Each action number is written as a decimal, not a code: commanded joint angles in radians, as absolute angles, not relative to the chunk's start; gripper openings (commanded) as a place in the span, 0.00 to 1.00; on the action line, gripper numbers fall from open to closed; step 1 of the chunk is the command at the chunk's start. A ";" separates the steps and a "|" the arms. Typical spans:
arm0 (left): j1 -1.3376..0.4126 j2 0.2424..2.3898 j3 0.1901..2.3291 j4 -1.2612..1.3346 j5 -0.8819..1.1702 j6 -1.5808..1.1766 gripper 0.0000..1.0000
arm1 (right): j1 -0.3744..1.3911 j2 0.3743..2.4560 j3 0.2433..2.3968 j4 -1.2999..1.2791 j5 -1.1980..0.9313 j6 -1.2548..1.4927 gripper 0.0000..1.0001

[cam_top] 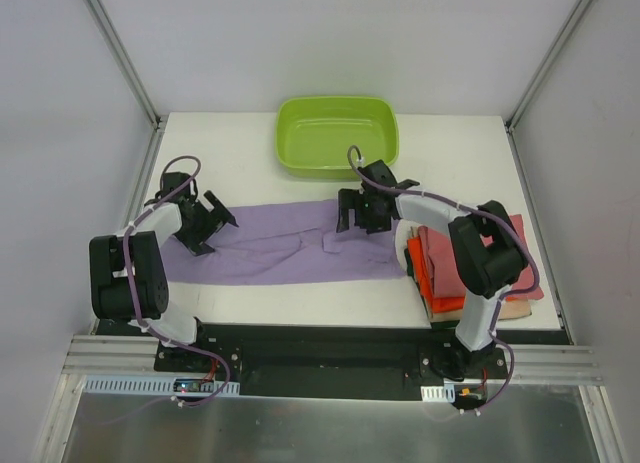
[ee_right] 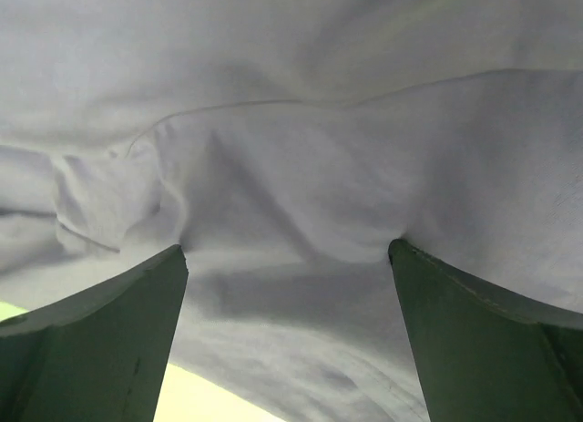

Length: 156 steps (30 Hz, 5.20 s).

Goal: Fold and stack the t-shirts
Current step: Rotate the tshirt 120 degrees

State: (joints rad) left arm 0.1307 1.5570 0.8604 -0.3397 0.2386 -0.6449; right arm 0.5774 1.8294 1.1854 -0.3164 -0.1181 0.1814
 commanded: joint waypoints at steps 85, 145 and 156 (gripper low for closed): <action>-0.421 0.956 0.686 -0.311 -0.173 -1.033 0.99 | 0.957 1.529 1.044 -0.179 -0.255 0.152 0.96; 0.141 2.289 1.858 -0.523 0.006 -0.695 0.99 | 0.794 1.769 1.269 -0.598 -0.287 -0.183 0.96; 0.170 2.298 1.862 -0.525 -0.002 -0.669 0.99 | 1.063 1.713 1.241 -0.492 -0.151 -0.169 0.96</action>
State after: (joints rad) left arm 0.1406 2.2944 1.8774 -0.4534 0.0322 -0.7071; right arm 0.9989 1.7340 1.2449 -0.5613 -0.1123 -0.1730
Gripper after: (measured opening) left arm 0.990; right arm 0.959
